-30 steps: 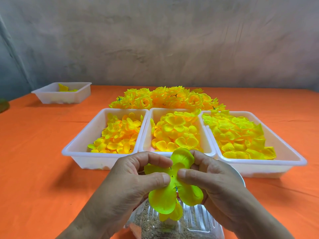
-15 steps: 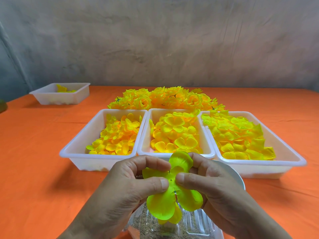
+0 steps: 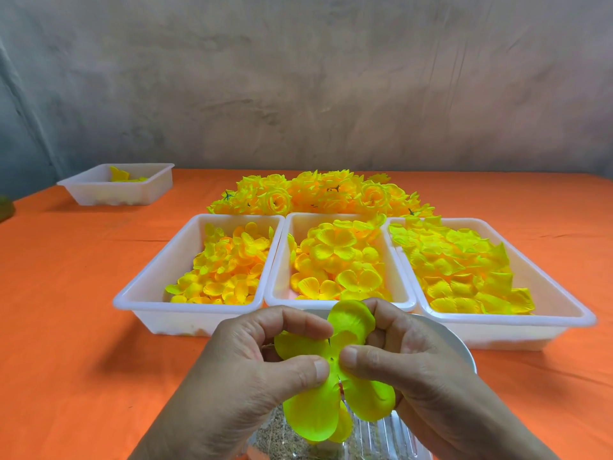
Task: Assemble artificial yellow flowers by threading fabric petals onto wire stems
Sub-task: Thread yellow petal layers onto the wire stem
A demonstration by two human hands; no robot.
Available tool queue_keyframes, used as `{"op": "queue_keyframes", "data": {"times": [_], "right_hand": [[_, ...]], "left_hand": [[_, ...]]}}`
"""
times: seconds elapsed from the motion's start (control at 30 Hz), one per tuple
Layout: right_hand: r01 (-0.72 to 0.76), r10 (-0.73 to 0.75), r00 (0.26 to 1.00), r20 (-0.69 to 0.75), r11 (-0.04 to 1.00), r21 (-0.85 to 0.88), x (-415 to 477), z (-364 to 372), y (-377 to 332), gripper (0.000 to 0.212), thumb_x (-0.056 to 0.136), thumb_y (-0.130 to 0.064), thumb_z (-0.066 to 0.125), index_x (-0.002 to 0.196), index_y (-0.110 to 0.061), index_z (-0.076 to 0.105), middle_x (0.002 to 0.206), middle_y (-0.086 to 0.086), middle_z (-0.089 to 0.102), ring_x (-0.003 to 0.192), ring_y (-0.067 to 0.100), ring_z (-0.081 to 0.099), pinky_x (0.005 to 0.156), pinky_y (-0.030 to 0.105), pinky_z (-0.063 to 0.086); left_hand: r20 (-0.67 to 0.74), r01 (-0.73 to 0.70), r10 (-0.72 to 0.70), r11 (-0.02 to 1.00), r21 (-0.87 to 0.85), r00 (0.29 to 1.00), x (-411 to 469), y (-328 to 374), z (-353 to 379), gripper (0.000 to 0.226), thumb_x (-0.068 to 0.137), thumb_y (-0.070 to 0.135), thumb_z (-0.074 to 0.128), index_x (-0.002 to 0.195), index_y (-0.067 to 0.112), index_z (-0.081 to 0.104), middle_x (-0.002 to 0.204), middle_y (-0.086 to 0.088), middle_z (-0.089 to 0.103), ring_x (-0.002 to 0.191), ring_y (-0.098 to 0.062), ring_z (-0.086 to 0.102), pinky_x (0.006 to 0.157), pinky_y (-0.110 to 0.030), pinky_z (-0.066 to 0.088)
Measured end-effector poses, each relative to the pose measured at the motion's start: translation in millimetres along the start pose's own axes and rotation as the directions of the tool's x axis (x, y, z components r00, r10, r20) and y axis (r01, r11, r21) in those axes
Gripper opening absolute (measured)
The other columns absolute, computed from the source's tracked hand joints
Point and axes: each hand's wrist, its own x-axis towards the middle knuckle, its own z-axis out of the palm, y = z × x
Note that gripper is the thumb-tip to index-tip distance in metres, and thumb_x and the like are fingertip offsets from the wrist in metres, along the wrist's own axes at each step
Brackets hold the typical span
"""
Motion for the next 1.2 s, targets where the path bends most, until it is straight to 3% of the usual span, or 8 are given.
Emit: {"op": "queue_keyframes", "data": {"times": [0.1, 0.27, 0.6, 0.87, 1.03, 1.2], "right_hand": [[-0.006, 0.006, 1.0, 0.0, 1.0, 0.007, 0.6, -0.6, 1.3, 0.026, 0.068, 0.0, 0.07, 0.091, -0.012, 0.072, 0.076, 0.011, 0.066, 0.059, 0.018, 0.063, 0.047, 0.024, 0.048], [-0.024, 0.024, 1.0, -0.001, 1.0, 0.009, 0.7, -1.4, 3.7, 0.028, 0.069, -0.002, 0.069, 0.094, -0.013, 0.072, 0.084, 0.013, 0.068, 0.07, 0.02, 0.066, 0.053, 0.025, 0.051], [-0.024, 0.024, 1.0, 0.014, 1.0, -0.005, -1.8, -2.8, 5.5, 0.029, 0.069, -0.003, 0.071, 0.095, -0.017, 0.072, 0.089, 0.015, 0.068, 0.076, 0.025, 0.065, 0.061, 0.03, 0.052], [-0.03, 0.03, 0.999, 0.013, 0.999, 0.029, -1.0, -2.3, 5.5, 0.028, 0.069, -0.001, 0.07, 0.091, -0.017, 0.073, 0.084, 0.013, 0.067, 0.072, 0.023, 0.066, 0.056, 0.027, 0.053], [-0.032, 0.032, 0.999, -0.005, 0.999, 0.028, -0.6, -1.3, 6.4, 0.027, 0.07, -0.003, 0.069, 0.095, -0.013, 0.072, 0.085, 0.013, 0.065, 0.072, 0.024, 0.065, 0.056, 0.028, 0.052], [-0.032, 0.033, 0.999, -0.039, 0.999, 0.032, 0.7, -0.5, 8.3, 0.029, 0.069, -0.011, 0.074, 0.098, -0.01, 0.07, 0.09, 0.016, 0.064, 0.079, 0.028, 0.065, 0.063, 0.032, 0.053]], "left_hand": [[0.0, 0.019, -0.019, 1.0, -0.006, 1.0, 0.7, -1.0, -0.4, 0.035, 0.045, 0.015, 0.081, 0.077, 0.027, 0.079, 0.066, -0.005, 0.07, 0.051, -0.009, 0.06, 0.044, -0.017, 0.045], [0.0, 0.028, -0.028, 0.999, -0.027, 1.0, 4.0, -6.6, -2.6, 0.047, 0.034, 0.031, 0.081, 0.081, 0.026, 0.079, 0.07, -0.006, 0.071, 0.051, -0.009, 0.057, 0.043, -0.016, 0.043], [0.017, 0.048, -0.047, 0.998, -0.039, 0.999, 1.8, -8.9, -2.5, 0.049, 0.033, 0.031, 0.082, 0.082, 0.028, 0.079, 0.07, -0.007, 0.071, 0.057, -0.014, 0.063, 0.049, -0.022, 0.048], [0.017, 0.046, -0.045, 0.997, -0.067, 0.999, 5.0, -9.6, -1.7, 0.049, 0.033, 0.028, 0.083, 0.082, 0.023, 0.079, 0.071, -0.012, 0.067, 0.055, -0.016, 0.058, 0.045, -0.02, 0.045], [0.027, 0.109, -0.106, 0.98, -0.168, 0.994, 7.2, -10.5, 1.4, 0.033, 0.046, 0.001, 0.077, 0.075, 0.015, 0.079, 0.069, -0.014, 0.07, 0.051, -0.02, 0.065, 0.04, -0.025, 0.048], [0.013, 0.119, -0.12, 0.967, -0.227, 0.993, 8.4, -9.7, 4.1, 0.03, 0.049, -0.003, 0.071, 0.073, 0.012, 0.079, 0.074, -0.019, 0.069, 0.057, -0.029, 0.063, 0.045, -0.028, 0.048]]}}
